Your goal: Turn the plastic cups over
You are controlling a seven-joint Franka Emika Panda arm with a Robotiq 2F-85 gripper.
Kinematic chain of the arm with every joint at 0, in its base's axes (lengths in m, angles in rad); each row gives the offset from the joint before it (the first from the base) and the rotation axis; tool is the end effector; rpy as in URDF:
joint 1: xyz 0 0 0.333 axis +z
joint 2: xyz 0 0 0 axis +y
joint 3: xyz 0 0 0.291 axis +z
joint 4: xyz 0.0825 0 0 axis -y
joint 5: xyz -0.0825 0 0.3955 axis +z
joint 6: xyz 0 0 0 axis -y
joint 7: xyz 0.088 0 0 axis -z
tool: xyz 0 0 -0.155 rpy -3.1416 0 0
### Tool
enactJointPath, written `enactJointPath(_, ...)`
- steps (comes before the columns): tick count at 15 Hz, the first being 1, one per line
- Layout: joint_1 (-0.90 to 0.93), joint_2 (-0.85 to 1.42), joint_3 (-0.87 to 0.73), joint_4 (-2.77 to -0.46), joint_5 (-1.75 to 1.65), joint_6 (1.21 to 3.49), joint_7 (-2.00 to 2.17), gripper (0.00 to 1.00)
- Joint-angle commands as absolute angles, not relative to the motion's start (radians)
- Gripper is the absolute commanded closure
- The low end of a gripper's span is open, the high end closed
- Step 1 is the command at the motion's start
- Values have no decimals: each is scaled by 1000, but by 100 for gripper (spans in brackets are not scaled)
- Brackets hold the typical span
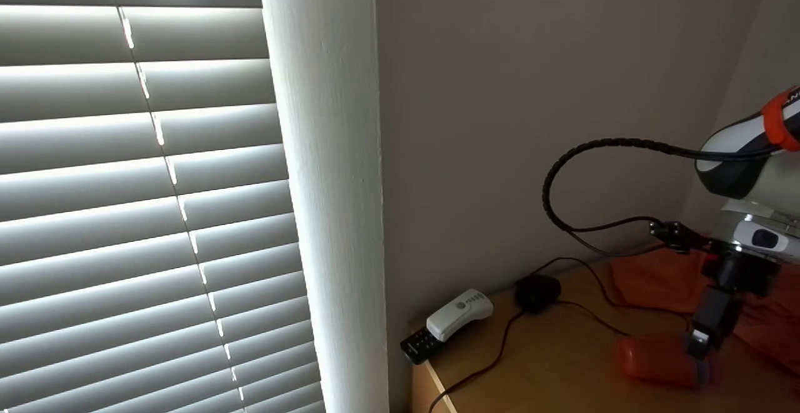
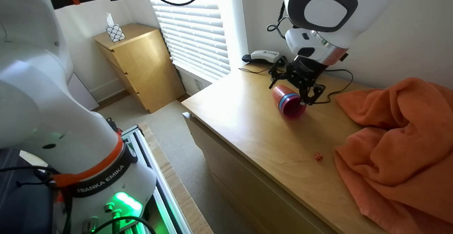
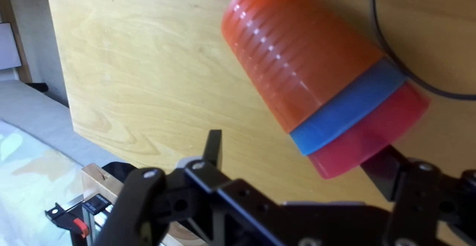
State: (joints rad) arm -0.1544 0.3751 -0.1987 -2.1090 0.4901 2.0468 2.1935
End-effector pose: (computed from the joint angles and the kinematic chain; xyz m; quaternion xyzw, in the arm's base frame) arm 0.4961 -0.1413 0.1409 0.1311 -0.9586 -0.2429 0.0696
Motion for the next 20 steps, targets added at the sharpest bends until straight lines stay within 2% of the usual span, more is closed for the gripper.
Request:
enactJointPath(1,-174,413,-187,-2089,536,2075,2170,37)
enactJointPath(6,-167,425,-188,-2081,520,2085,2171,76)
enactJointPath(8,-151,405,-193,-2086,484,2084,2176,88)
enactJointPath(11,-124,374,-193,-2088,426,2073,2187,94)
enactJointPath(20,-44,336,-181,-2049,156,1978,2201,96)
